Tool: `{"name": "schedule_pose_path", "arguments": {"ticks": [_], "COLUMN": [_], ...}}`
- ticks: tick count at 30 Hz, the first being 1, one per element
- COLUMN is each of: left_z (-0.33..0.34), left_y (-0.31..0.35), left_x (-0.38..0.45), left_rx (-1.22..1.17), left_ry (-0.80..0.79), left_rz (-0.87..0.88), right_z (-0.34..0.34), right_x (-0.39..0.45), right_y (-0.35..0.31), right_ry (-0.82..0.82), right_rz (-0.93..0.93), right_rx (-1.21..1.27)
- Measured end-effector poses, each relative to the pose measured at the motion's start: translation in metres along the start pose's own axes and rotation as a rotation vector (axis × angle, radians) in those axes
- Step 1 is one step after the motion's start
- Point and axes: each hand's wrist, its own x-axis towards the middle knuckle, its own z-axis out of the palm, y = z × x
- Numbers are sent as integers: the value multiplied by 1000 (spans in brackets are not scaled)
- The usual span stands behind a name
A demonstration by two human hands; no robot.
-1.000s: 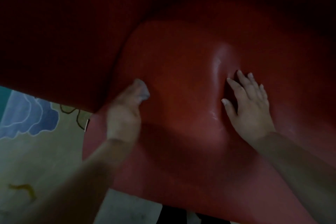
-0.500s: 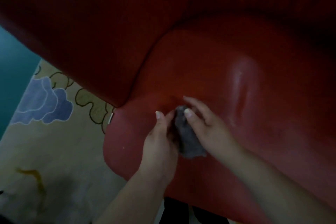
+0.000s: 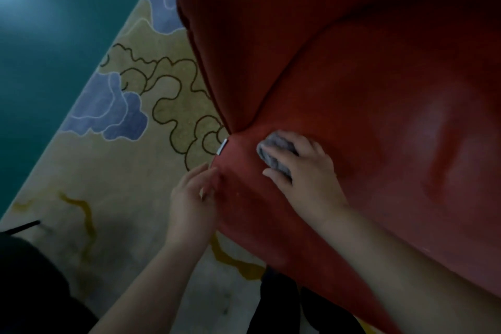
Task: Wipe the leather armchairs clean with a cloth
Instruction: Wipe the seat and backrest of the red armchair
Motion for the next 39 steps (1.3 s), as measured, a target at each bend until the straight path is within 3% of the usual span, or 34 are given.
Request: {"name": "schedule_pose_path", "arguments": {"ticks": [5, 10, 14, 18, 24, 30, 39], "left_z": [3, 2, -2, -9, -29, -67, -113], "left_y": [-23, -23, -22, -12, 33, 106, 192], "left_x": [-5, -3, -2, -2, -13, -30, -37], "left_rx": [-35, -33, -8, -7, -48, -127, -251], "left_ry": [-91, -99, -151, -188, -122, 40, 123], "left_rz": [8, 15, -11, -45, -80, -46, 277], "right_z": [26, 50, 41, 14, -36, -104, -172], "right_x": [-13, -24, -29, -28, -25, -6, 16], "right_y": [-3, -25, -10, 14, 18, -15, -67], "right_ry": [3, -243, -245, -273, -57, 151, 378], "right_rz": [-22, -272, -379, -70, 230, 178, 80], "right_rx": [14, 9, -23, 37, 184, 415, 590]}}
